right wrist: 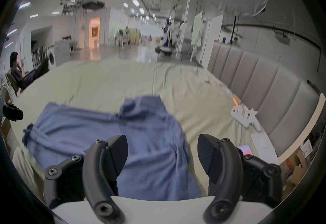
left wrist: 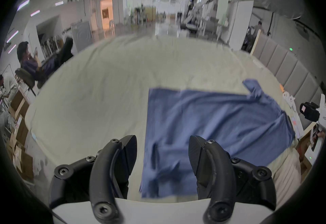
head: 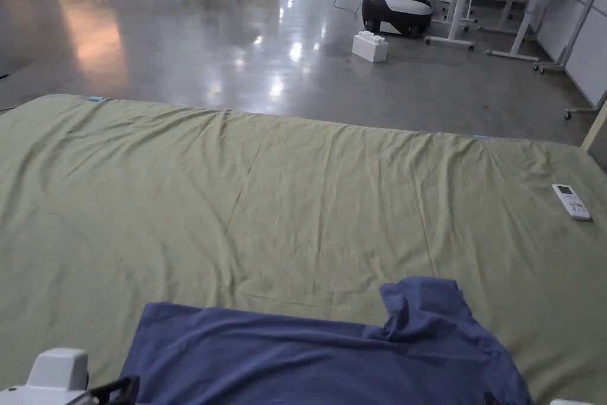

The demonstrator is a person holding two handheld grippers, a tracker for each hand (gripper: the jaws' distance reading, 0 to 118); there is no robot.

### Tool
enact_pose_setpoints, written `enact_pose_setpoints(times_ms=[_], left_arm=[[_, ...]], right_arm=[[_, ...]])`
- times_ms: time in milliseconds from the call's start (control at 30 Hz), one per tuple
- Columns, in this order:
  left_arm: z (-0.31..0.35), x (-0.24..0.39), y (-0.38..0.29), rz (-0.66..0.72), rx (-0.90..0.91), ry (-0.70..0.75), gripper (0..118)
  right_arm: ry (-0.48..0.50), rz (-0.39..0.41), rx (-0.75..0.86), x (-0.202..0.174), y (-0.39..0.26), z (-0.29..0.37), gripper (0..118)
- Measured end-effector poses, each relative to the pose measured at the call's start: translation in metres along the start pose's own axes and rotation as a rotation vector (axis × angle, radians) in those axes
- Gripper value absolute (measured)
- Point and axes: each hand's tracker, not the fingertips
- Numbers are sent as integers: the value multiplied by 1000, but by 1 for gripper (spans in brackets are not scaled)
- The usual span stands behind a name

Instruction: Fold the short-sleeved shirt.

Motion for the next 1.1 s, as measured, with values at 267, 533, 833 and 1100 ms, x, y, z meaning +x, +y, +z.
enact_pose_setpoints(times_ms=[267, 533, 833, 1100], left_arm=[[19, 53, 30, -11, 345, 7, 18], [39, 79, 39, -84, 470, 1, 4], [-36, 11, 62, -5, 185, -19, 4], [-143, -38, 89, 19, -120, -23, 11]], right_arm=[[-48, -49, 218, -55, 68, 6, 18], [-58, 8, 338, -61, 80, -5, 1], [-34, -19, 270, -75, 83, -21, 1], [-39, -18, 217, -69, 76, -34, 1]])
